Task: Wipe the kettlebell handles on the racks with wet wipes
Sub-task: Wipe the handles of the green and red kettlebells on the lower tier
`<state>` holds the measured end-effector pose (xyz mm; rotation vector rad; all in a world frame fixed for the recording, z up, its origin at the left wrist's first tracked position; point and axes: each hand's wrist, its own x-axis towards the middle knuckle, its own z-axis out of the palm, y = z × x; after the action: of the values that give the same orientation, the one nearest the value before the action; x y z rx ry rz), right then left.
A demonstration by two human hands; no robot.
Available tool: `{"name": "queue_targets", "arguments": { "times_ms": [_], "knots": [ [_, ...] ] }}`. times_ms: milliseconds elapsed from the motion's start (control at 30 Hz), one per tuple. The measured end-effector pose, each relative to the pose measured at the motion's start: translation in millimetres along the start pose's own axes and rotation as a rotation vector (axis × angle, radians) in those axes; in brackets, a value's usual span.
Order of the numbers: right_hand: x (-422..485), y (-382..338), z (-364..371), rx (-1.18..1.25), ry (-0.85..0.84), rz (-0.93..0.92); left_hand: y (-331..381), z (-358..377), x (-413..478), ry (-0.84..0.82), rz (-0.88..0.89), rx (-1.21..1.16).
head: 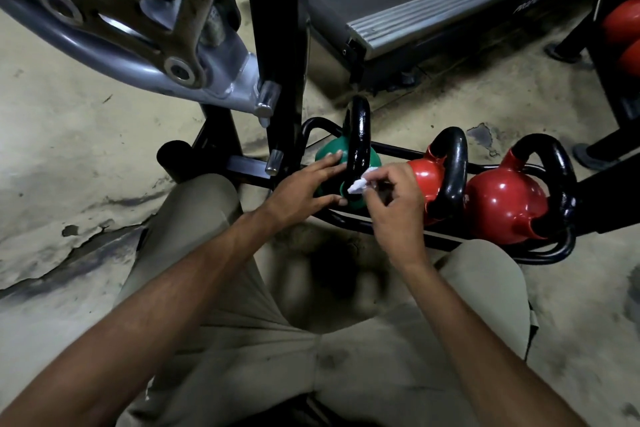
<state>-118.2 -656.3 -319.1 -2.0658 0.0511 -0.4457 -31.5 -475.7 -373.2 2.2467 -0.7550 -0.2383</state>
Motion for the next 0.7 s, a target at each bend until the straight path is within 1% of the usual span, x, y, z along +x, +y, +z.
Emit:
{"name": "queue_targets", "arguments": {
  "times_ms": [33, 100, 133, 167, 200, 233, 300, 333, 367, 433, 467, 533, 567, 600, 633, 700],
  "knots": [
    [0.8, -0.7, 0.5, -0.182, -0.021, -0.197, 1.1, -0.1, -0.3, -0.003, -0.008, -0.006],
    [6.6, -0.9, 1.1, -0.513, -0.121, -0.588, -0.1, -1.0, -2.2, -0.001, -0.010, -0.060],
    [11.5, -2.2, 1.7, -0.666, -0.180, -0.723, -1.1, -0.5, -2.8, 0.008, 0.011, -0.091],
    [18.1, -4.4, 3.9, -0.814, -0.237, -0.799, 0.3, -0.3, -3.7, 0.022, 0.028, -0.119],
    [26.0, -10.0, 6.7, -0.951, -0.299, -0.815, 1.6, 0.9, -4.5, 0.030, 0.028, -0.144],
    [33.6, -18.4, 10.7, -1.070, -0.374, -0.786, 2.4, 2.1, -4.7, 0.037, 0.019, -0.149],
    [44.1, -37.4, 17.4, -1.291, -0.534, -0.695, 1.3, 2.5, -4.8, 0.026, -0.017, -0.092],
    [45.4, -43.7, 20.2, -1.385, -0.595, -0.681, -1.0, 2.8, -5.3, 0.027, -0.021, -0.062],
    [44.2, -48.8, 22.1, -1.440, -0.638, -0.697, -4.1, 5.6, -6.1, 0.033, 0.011, -0.004],
    [36.9, -51.0, 21.5, -1.511, -0.671, -0.771, -7.6, 6.9, -8.4, 0.034, 0.072, 0.057],
    [32.0, -47.0, 19.1, -1.522, -0.673, -0.823, -6.0, 5.0, -8.6, 0.073, 0.080, 0.078],
    [22.4, -29.9, 13.6, -1.458, -0.628, -0.968, -1.8, 3.4, -8.4, 0.087, 0.070, 0.014],
    [18.4, -20.5, 9.6, -1.404, -0.580, -1.047, -3.8, 3.5, -7.3, 0.086, 0.092, 0.011],
    [14.3, -9.6, 4.6, -1.351, -0.523, -1.103, -7.6, 5.3, -5.0, 0.064, 0.107, -0.023],
    [11.1, 1.0, -0.6, -1.283, -0.448, -1.141, -12.1, 7.8, -3.0, 0.041, 0.121, -0.006],
    [7.5, 16.3, -9.5, -1.140, -0.289, -1.155, -8.0, 4.2, -2.4, 0.005, 0.075, -0.027]
  ]
}}
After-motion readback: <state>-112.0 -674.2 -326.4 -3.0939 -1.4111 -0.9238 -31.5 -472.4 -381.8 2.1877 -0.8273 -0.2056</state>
